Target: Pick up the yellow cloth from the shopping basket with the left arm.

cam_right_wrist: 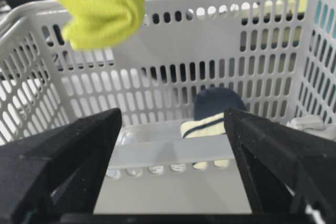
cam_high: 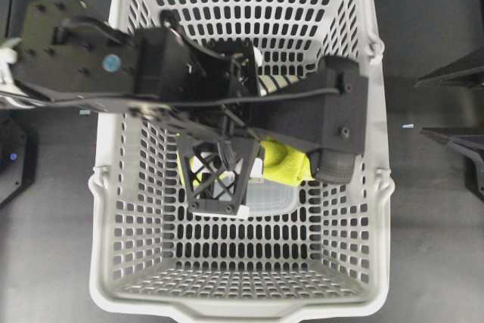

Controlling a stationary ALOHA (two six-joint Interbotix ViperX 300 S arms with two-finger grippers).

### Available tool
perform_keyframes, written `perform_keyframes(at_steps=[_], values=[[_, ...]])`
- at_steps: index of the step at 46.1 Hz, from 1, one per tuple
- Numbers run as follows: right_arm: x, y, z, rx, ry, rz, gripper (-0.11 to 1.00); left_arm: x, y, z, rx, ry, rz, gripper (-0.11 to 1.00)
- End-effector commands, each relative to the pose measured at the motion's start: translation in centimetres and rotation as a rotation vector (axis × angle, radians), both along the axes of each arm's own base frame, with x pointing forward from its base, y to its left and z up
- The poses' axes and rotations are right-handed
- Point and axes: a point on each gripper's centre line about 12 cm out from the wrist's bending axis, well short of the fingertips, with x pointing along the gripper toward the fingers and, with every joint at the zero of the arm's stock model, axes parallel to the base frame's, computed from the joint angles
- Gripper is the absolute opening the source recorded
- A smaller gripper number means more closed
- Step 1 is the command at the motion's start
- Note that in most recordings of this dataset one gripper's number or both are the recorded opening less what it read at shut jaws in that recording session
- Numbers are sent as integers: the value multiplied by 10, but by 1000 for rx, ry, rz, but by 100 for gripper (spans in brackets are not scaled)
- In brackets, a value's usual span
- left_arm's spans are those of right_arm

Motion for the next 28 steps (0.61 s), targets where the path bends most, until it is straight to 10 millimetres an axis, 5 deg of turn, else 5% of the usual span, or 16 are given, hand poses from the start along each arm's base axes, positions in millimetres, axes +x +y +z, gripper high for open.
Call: perform_keyframes(at_steps=[1,9,28], values=[[1,0,2,3,-8,-2,75,-16,8,12,-1,-20,22,14],[1,0,2,3,-9,-2,75,-32,13,13,-2,-31,27,14],[0,-2,-1,3,1,-13,75,-31,11,12,5,-45,5,14]])
